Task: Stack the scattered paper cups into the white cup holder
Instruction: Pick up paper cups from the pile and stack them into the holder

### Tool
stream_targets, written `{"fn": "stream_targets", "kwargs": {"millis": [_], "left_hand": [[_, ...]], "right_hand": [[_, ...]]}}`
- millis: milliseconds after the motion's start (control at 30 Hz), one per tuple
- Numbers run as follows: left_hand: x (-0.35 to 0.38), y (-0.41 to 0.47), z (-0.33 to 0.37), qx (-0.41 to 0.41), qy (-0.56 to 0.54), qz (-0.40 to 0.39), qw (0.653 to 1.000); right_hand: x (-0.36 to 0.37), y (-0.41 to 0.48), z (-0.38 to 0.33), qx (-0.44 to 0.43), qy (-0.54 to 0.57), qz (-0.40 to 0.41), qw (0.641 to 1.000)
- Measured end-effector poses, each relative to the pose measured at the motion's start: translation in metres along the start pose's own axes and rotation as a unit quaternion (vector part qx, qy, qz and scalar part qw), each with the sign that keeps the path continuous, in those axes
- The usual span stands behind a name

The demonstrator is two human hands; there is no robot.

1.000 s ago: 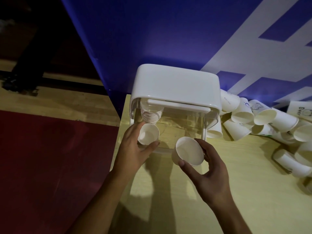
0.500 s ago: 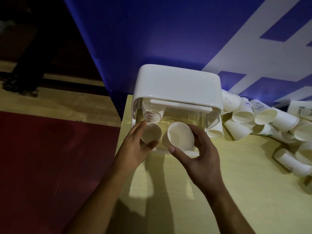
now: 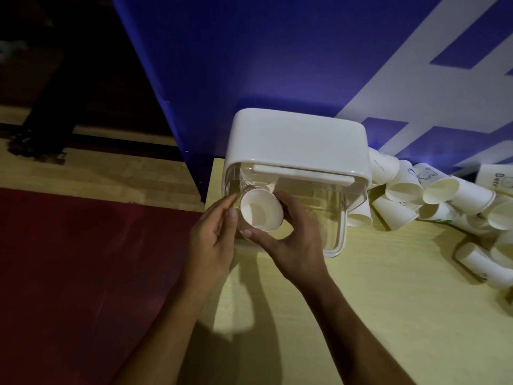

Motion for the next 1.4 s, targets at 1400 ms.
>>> {"fn": "stream_targets", "kwargs": {"millis": [1400], "left_hand": [[0.349,0.041,0.115,0.265,0.419,-0.197,0.846]], "right_hand": [[-0.301,-0.054,0.160,0.168,-0.091,0.173,0.966]]}}
Point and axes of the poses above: each hand's wrist, its own y-axis towards the middle knuckle, its own x-axis out of the palm, z = x × y, the point moved 5 cm from there along y, towards the middle knuckle, and after that the axes turned 5 degrees about x, right-handed, at the moved point
